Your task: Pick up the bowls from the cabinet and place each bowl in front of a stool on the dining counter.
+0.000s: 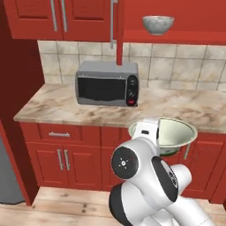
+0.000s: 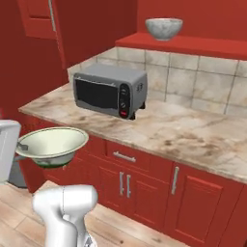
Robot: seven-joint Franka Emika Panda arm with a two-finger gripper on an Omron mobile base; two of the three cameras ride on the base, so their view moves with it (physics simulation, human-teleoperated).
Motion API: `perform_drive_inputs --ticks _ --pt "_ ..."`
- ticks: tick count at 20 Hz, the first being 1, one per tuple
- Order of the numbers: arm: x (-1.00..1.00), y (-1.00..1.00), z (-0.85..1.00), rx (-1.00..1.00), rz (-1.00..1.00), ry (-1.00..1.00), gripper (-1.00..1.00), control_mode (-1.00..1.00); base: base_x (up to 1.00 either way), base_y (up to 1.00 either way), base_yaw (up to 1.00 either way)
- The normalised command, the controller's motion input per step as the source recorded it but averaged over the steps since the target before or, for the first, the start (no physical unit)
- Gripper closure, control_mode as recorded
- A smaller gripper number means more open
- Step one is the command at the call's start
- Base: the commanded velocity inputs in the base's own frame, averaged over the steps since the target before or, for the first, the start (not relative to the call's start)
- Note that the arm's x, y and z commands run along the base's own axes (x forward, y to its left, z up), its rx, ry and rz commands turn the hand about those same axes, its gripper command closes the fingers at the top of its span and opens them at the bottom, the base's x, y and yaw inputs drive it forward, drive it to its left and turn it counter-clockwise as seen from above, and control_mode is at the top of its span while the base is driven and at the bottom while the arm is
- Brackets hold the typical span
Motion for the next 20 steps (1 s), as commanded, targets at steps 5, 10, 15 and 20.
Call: perform_drive_inputs --ticks 5,10,15,20 --pt "0.0 0.0 0.0 0.0 0.0 0.0 1.0 1.0 -0.08 0.64 0.7" --pt "0.0 0.0 0.0 0.0 0.0 0.0 1.0 1.0 -0.01 0.56 0.74" --pt "0.0 0.0 0.0 0.0 0.0 0.0 1.0 1.0 0.0 0.35 0.79" --pt "0.0 0.0 0.0 0.0 0.0 0.0 1.0 1.0 0.25 0.24 0.77"
